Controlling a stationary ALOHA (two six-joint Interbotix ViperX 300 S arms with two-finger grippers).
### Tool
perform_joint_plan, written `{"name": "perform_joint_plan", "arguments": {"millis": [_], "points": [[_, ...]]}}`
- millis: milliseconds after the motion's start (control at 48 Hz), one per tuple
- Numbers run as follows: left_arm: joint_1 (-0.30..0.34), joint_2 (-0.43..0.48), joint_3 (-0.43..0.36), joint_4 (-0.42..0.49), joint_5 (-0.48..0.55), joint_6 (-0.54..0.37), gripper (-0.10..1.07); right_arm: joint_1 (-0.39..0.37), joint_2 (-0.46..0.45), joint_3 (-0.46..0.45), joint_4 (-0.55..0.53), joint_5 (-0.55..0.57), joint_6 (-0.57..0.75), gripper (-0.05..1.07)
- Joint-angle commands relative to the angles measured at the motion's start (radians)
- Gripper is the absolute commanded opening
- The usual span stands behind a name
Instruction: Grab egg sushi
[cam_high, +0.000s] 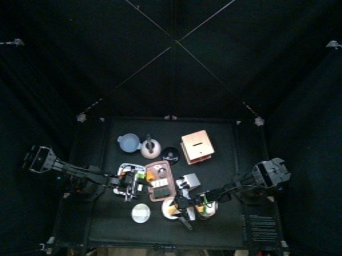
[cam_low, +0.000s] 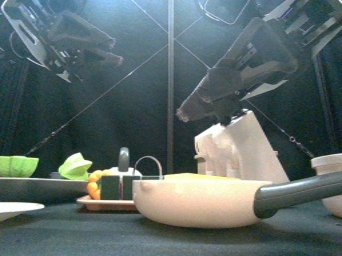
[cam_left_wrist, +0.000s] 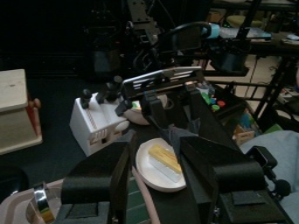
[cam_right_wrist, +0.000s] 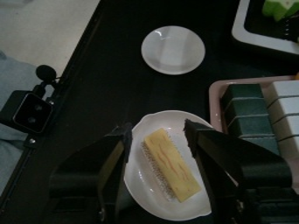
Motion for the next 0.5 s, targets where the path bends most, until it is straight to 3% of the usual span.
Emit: {"name": "perform_joint_plan", "arguments": {"millis": [0,271,479], "points": [[0.0,-0.003,-0.008,-0.005,-0.011,0.002,0.76,0.0,-0.008,-0.051,0.0,0.048,-0.002,0.86],[0.005,-0.005,0.003,-0.023,-0.011,0.003,0.76,0.005,0.023,-0.155,0.005,0.307,-0.002,0.86],[0.029,-0.025,0.003,-0.046,-0.011,0.008,0.76,-0.003,0.049,-0.215,-0.011,0.417,-0.003,0.86]]}}
